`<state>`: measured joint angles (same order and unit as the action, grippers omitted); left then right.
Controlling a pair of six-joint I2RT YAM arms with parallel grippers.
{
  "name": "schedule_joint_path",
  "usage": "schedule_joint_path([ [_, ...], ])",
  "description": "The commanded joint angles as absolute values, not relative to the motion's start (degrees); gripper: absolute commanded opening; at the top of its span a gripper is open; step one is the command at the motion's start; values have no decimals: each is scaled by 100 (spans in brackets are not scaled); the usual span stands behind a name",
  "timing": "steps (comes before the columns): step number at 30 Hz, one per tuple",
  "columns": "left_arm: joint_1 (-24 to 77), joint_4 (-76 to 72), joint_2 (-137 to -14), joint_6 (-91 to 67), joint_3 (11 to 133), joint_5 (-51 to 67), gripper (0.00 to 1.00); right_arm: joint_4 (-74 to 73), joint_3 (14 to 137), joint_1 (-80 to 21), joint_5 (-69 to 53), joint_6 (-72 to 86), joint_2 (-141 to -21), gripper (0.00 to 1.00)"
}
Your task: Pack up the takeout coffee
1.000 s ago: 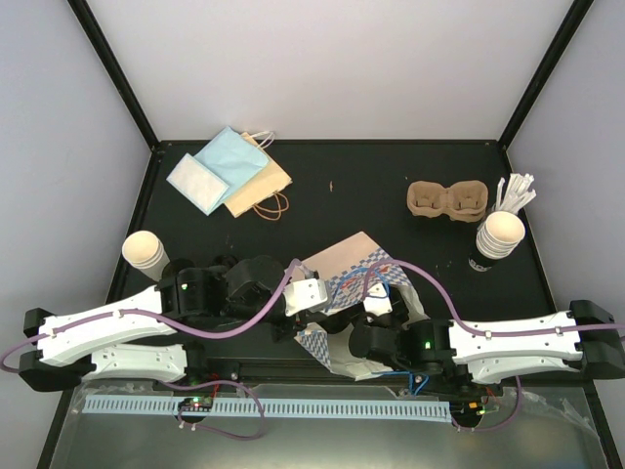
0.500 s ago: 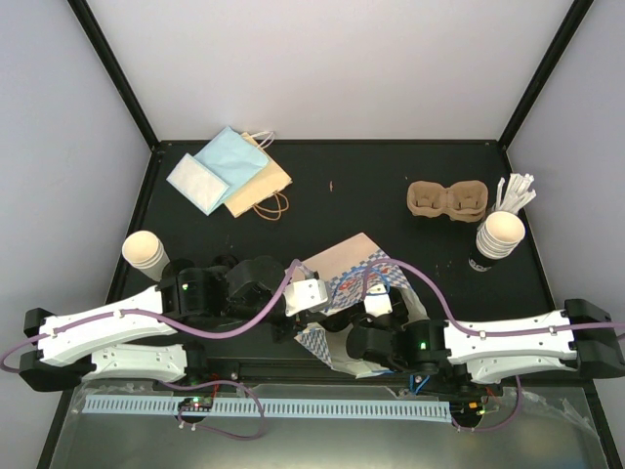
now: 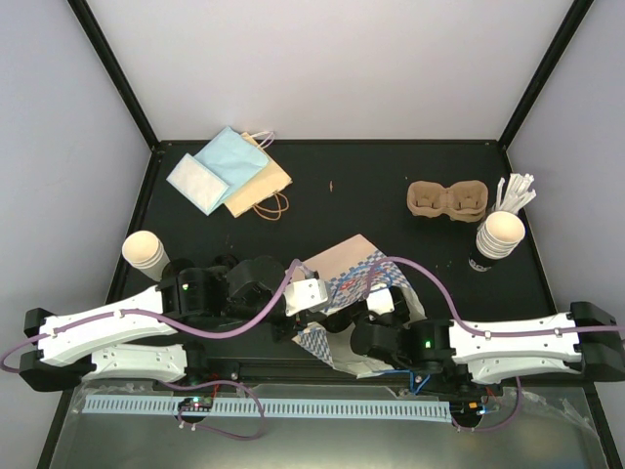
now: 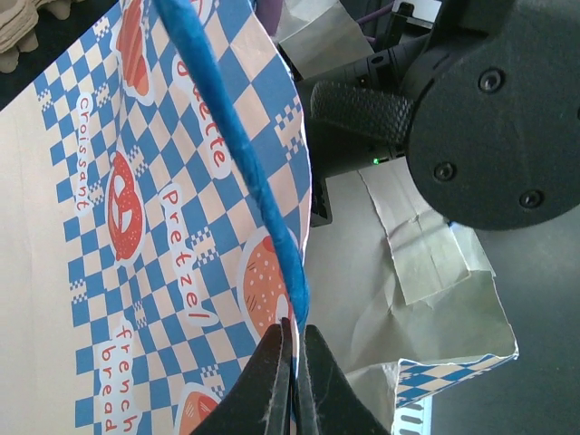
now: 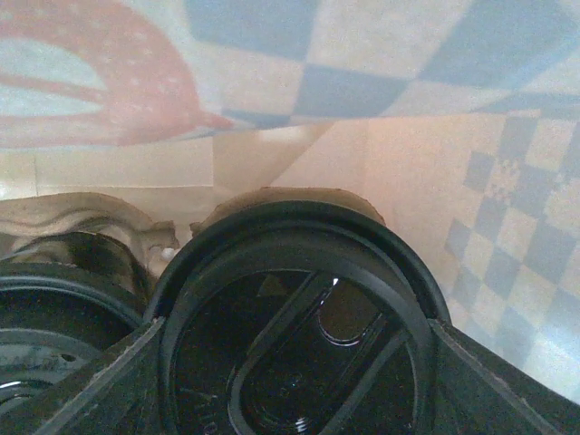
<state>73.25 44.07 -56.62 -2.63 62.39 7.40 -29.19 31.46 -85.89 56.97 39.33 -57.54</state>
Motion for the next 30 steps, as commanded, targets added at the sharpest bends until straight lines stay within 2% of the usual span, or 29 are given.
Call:
schedule_joint_path([
  [1,7381,4509,-5625,-375,6145,784,1,-2500,3092,-8415,5427,3750,-5520,49],
  [11,7219,4371,-5486,-514,6076,643,2,-2444,3261,-8088,4792,3339,-5735,48],
  [20,6427,4360,-5497,-622,6073,1123,1,-2399,3643,-7586,4029,2951,-6322,48],
  [30,5095,4455,-5563,-743,6089,1958,2,-3627,5218,-6835,3041,2520,-7686,46],
])
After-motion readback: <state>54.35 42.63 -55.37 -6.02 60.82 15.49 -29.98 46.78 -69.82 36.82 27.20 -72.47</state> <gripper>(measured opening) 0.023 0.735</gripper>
